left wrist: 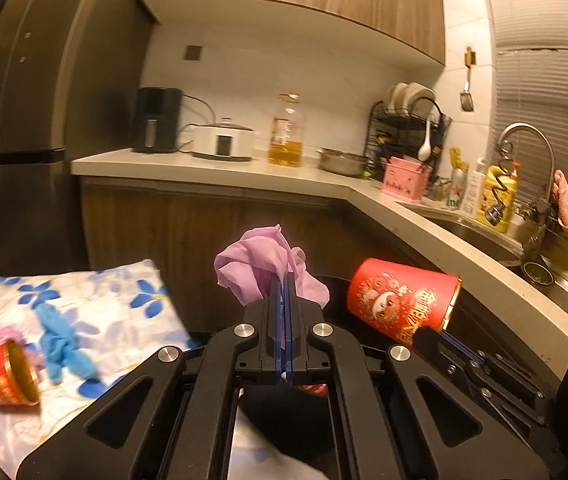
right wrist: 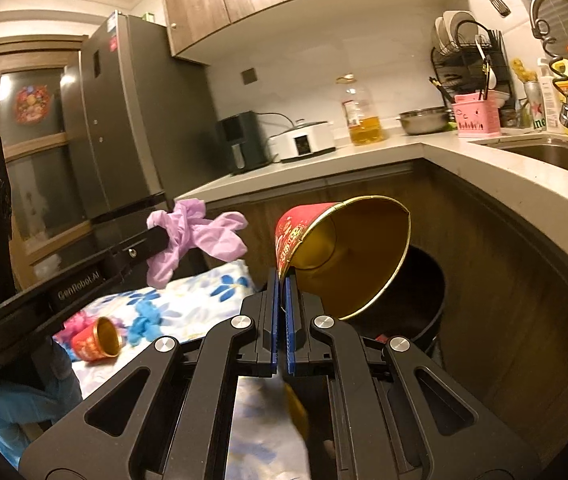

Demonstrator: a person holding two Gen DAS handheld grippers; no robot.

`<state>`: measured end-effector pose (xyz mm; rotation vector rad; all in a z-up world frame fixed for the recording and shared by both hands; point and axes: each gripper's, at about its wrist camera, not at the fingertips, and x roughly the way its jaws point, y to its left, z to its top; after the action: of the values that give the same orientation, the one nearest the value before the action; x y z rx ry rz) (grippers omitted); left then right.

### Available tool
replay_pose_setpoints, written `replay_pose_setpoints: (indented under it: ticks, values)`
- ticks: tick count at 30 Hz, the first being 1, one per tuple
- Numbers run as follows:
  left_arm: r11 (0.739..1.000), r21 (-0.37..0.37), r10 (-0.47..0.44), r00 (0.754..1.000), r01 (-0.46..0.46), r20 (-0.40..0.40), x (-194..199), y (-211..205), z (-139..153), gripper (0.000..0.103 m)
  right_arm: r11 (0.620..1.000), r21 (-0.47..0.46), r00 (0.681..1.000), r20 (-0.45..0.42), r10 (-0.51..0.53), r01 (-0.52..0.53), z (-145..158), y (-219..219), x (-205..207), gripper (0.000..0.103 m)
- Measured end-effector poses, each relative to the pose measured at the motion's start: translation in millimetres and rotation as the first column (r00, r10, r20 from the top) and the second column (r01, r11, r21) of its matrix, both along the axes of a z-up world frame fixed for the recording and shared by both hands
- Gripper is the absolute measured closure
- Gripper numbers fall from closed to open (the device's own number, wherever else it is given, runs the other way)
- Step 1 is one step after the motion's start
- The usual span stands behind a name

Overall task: Collect trash
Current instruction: 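Carry the purple bag and red can over the black bin and open both grippers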

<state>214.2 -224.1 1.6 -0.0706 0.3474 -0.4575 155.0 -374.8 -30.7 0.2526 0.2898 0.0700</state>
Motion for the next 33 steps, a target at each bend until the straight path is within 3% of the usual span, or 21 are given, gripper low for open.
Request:
replay_pose_setpoints:
  ticks: [10,26,28,30,32,33]
  values:
    - [0.998,0.027,-0.058,0.998,0.058,-0.024,28,-31,-17,0.102,0.999,0.002,0.999,-0.033,-0.032,0.032,-5,-22,29,0.100]
    - [0.994,0.037,-0.099,0.992,0.102,-0.083,52,-43,-35,0.102,0.999,0.027,0.996,-0.078,-0.036,0.038,-17,-35,48,0.097]
    - [0.995,0.039,-0.093,0.992,0.097,-0.089,53,-42,-37,0.096,0.998,0.034,0.996,-0.081,-0.044,0.047,-17,-38,47,0.096]
    - [0.995,0.029,-0.088,0.992,0.091,-0.092,53,-39,-38,0.081,0.998,0.037,0.995,-0.084,-0.049,0.052,-17,-39,45,0.088]
    - [0.996,0.026,-0.081,0.992,0.083,-0.094,52,-36,-39,0.073,0.998,0.034,0.995,-0.089,-0.052,0.055,-17,-38,44,0.083]
    - [0.997,0.025,-0.075,0.993,0.077,-0.094,51,-34,-39,0.064,0.998,0.028,0.994,-0.091,-0.054,0.057,-17,-36,43,0.078]
